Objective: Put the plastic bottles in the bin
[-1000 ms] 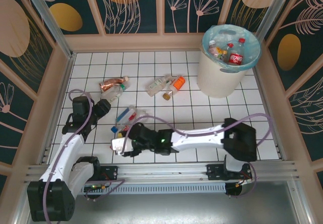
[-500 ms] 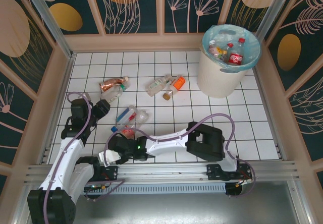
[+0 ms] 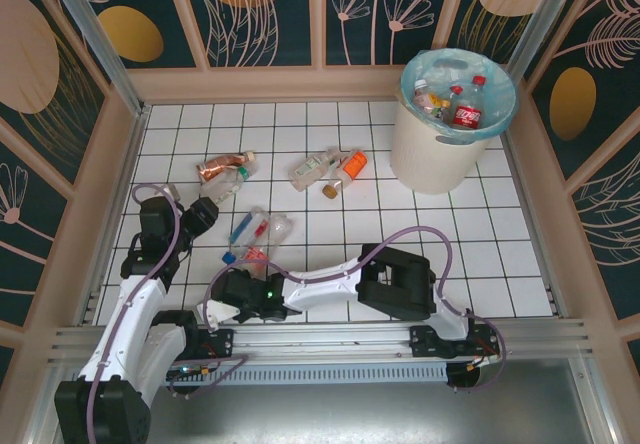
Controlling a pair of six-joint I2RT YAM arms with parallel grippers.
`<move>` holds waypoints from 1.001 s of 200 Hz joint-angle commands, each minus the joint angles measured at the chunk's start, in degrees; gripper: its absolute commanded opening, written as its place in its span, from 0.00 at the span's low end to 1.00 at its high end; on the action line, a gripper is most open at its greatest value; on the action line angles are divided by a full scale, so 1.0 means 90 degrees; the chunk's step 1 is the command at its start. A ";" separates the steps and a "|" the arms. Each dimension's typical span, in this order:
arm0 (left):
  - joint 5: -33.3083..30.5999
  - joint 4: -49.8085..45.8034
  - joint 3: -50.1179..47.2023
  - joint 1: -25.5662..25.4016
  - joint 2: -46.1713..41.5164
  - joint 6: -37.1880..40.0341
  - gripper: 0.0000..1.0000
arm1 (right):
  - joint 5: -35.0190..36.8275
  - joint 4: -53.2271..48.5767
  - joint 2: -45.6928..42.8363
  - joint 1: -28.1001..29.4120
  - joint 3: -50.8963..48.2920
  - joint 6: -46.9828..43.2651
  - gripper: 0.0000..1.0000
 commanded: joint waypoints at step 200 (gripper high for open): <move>0.0369 -0.0070 0.1601 0.0030 -0.0059 0.0642 0.62 | 0.1276 0.0089 -0.3384 -0.0149 -0.0301 0.1512 0.13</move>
